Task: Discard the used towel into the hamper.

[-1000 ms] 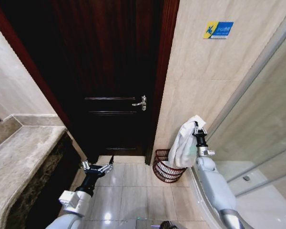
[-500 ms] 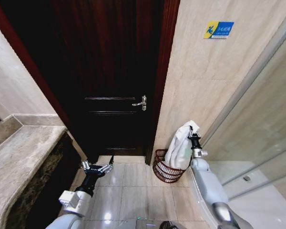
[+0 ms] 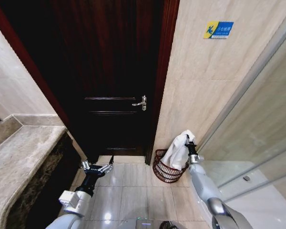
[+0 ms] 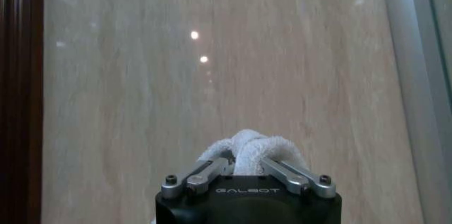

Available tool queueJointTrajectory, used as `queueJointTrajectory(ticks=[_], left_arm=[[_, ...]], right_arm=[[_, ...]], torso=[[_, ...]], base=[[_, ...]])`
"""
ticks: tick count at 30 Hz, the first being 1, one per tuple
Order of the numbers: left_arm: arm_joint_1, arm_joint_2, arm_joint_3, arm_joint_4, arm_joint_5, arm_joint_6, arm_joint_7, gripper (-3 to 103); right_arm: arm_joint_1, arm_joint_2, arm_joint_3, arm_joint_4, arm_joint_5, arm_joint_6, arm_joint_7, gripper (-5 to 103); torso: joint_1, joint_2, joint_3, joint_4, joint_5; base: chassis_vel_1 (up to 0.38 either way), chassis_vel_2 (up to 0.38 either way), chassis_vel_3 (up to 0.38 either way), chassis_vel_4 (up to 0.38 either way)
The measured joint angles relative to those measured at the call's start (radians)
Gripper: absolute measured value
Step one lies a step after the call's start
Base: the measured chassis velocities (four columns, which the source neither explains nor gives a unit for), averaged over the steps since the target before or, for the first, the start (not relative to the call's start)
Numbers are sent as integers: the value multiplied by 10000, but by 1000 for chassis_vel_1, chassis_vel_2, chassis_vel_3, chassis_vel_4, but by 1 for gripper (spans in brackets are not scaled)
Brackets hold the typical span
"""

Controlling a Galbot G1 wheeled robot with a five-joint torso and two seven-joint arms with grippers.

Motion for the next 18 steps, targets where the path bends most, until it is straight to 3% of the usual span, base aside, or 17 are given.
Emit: queueJointTrajectory(ticks=[10,18], left_arm=[[0,0,0,0,0,0,0,100],[0,0,0,0,0,0,0,100]], right_arm=[[-245,262,69,-741,-414,-17,-212,5],[-586,366,409,-872,-1446,-282,-158,5]], torso=[[0,0,0,-1,-1],[0,0,0,0,0]], base=[[0,0,0,0],[0,0,0,0]])
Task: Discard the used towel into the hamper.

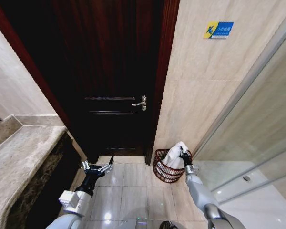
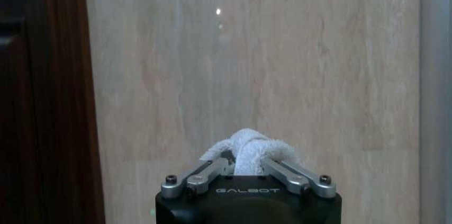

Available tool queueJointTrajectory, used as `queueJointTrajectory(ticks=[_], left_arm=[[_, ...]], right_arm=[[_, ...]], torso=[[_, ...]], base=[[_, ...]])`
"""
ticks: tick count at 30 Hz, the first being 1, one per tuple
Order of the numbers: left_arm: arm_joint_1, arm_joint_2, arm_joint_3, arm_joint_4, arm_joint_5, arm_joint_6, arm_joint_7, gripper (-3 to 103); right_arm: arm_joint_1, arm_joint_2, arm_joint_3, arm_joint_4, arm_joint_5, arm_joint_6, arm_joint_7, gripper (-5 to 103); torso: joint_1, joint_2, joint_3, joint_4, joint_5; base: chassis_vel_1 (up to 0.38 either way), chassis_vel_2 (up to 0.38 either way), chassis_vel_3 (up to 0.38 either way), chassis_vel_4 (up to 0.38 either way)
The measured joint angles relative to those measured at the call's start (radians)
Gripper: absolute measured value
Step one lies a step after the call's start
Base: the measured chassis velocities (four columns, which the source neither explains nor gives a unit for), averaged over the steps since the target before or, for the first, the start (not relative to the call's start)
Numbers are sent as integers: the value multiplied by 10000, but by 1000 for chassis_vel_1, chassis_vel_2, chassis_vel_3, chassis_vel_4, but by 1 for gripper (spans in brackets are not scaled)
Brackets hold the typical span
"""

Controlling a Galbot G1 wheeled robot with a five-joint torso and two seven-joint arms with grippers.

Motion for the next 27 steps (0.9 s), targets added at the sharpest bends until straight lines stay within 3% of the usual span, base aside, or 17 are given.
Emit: queueJointTrajectory(ticks=[6,10,19,27], left_arm=[[0,0,0,0,0,0,0,100],[0,0,0,0,0,0,0,100],[0,0,0,0,0,0,0,100],[-1,0,0,0,0,0,0,100]], right_arm=[[-400,11,339,63,-1130,-192,627,5],[-902,-52,828,195,-2516,-763,930,5],[-1487,-121,793,669,-2603,-823,718,5],[-1617,64,788,706,-3256,-302,1061,5]], torso=[[0,0,0,0,1],[-1,0,-1,-1,3],[-4,1,-2,-1,0],[10,-4,3,2,5]], base=[[0,0,0,0],[0,0,0,0],[-13,4,6,-9],[-100,108,104,-96]])
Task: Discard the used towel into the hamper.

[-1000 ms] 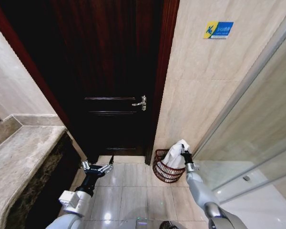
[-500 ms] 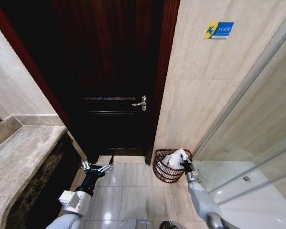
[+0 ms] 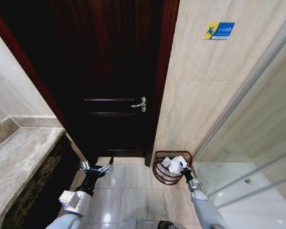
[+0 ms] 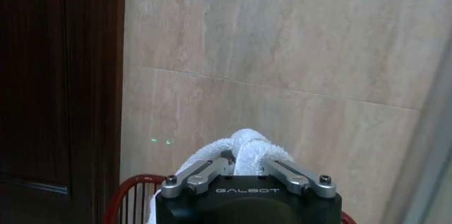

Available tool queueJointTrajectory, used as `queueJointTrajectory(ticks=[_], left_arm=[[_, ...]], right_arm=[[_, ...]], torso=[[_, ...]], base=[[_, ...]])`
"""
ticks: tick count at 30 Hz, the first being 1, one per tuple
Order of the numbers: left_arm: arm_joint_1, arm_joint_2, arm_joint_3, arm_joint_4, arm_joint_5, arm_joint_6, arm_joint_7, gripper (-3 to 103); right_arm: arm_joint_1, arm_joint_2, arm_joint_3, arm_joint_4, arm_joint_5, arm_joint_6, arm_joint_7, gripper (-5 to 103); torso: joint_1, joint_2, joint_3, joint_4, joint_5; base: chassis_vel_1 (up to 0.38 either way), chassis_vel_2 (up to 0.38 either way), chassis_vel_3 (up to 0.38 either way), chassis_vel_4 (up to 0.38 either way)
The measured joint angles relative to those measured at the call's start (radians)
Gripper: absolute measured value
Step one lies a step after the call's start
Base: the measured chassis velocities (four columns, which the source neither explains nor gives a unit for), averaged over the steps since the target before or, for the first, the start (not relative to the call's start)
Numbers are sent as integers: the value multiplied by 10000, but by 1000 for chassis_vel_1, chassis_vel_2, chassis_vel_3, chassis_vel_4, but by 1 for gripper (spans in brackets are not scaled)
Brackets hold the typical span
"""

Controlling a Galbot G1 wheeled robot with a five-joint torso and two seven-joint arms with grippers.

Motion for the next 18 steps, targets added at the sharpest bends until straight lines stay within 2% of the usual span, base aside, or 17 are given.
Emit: queueJointTrajectory(ticks=[3,4,7,10,13,16,18], left_arm=[[0,0,0,0,0,0,0,100],[0,0,0,0,0,0,0,100],[0,0,0,0,0,0,0,100],[1,0,0,0,0,0,0,100],[1,0,0,0,0,0,0,100],[1,0,0,0,0,0,0,100],[1,0,0,0,0,0,0,100]], right_arm=[[-204,-135,-25,161,-9,-587,-391,5],[-204,-135,-25,161,-9,-587,-391,5],[-308,-347,-48,379,200,-1673,-798,5],[-331,-408,-51,553,281,-1857,-865,5],[-284,-384,1,619,34,-1636,-667,5],[-191,-376,78,657,-442,-1499,-385,5],[-102,-343,104,677,-1152,-1447,181,5]], torso=[[-2,-1,0,-1,-5],[-2,-1,0,-1,-5],[-12,2,-3,-3,-4],[-16,5,-4,-3,-7],[-17,5,-4,-4,0],[-16,5,-4,-3,-6],[-9,4,-2,-2,-1]], base=[[-50,38,42,-49],[0,0,0,0],[0,0,0,0],[0,0,0,0],[0,0,0,0],[0,0,0,0],[0,0,0,0]])
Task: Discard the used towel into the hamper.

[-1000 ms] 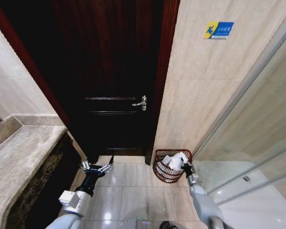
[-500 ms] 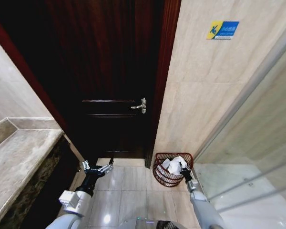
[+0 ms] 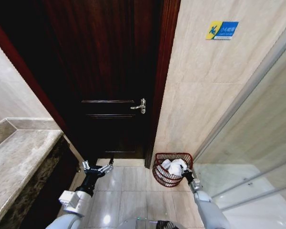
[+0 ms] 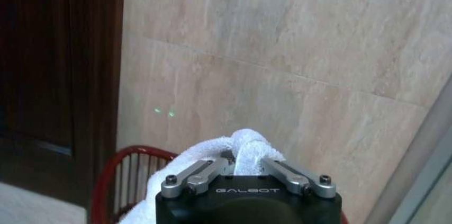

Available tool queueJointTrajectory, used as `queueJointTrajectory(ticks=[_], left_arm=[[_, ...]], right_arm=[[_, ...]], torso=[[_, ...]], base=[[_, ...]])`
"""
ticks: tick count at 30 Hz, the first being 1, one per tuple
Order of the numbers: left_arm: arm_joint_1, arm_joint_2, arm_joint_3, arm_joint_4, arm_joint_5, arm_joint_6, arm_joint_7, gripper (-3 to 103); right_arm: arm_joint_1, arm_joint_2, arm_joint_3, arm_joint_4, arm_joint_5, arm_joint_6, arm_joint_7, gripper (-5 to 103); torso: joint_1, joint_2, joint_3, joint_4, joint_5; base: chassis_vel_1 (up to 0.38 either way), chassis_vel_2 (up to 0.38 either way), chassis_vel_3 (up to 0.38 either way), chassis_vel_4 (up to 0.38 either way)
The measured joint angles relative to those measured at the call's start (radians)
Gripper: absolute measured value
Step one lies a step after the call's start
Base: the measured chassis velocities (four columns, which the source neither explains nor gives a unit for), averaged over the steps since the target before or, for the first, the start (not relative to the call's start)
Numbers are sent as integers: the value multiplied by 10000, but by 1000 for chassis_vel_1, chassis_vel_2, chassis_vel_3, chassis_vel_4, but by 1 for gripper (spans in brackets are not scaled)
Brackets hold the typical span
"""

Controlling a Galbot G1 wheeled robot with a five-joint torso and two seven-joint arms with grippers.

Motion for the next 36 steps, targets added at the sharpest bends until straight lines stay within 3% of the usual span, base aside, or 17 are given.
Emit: queueJointTrajectory(ticks=[5,24,29,31,34,36], left_arm=[[0,0,0,0,0,0,0,100],[0,1,0,0,0,0,0,100],[0,0,-1,0,0,0,0,100],[0,1,0,0,0,0,0,100],[-1,1,0,1,0,0,0,100],[0,1,0,0,0,0,0,100]], right_arm=[[124,80,34,-57,-606,-408,200,5],[91,91,-81,-268,-18,-1187,-535,5],[-923,192,-159,975,-56,-2444,-346,5],[-1063,187,-168,1063,19,-2656,-386,5],[-1136,165,-159,947,122,-2841,-592,5],[-1141,99,-157,889,180,-3085,-818,5]], torso=[[0,0,0,-1,-5],[2,-1,0,0,-5],[12,-6,3,3,2],[11,-5,2,-1,-13],[2,-4,1,-3,2],[-8,0,-2,-3,-8]], base=[[0,0,0,0],[-114,105,119,-108],[-143,169,145,-104],[-78,77,48,-7],[0,0,0,0],[63,-64,-55,30]])
